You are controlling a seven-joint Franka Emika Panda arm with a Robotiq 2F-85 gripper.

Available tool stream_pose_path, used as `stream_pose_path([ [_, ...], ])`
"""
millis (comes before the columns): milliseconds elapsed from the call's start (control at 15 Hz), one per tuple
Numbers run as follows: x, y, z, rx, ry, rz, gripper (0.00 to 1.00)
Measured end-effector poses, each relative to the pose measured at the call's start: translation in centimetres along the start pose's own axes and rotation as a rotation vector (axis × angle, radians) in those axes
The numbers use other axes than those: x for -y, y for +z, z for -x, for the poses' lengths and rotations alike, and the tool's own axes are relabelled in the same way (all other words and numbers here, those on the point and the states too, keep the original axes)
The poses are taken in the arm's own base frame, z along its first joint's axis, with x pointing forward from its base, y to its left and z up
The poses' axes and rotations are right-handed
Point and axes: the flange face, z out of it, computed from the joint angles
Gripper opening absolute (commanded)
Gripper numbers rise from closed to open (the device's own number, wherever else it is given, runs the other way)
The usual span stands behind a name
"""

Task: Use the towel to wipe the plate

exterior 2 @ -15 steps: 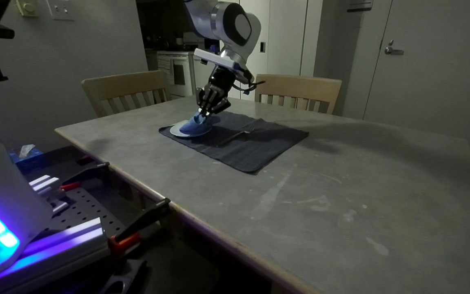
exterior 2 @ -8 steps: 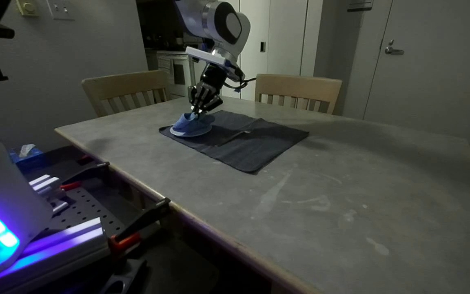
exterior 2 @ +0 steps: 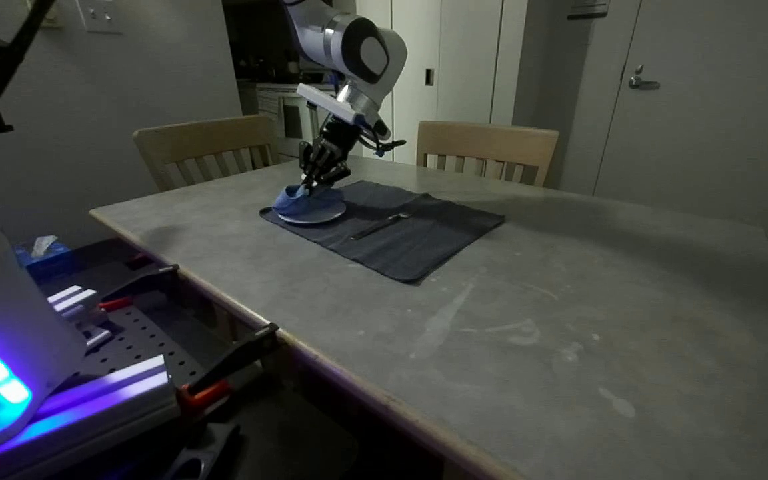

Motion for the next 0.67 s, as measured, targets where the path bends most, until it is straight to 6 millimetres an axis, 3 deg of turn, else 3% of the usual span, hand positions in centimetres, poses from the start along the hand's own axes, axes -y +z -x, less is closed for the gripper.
stream_pose_path([
  [133, -0.1, 0.5, 0.0, 0.016, 0.001, -0.006, 0.02],
  [333, -1.7, 1.0, 0.0, 0.023, 0.068, -0.002, 0.02],
  [667, -4.1, -0.2, -0.4, -0.111, 0.142, 0.031, 0.02],
])
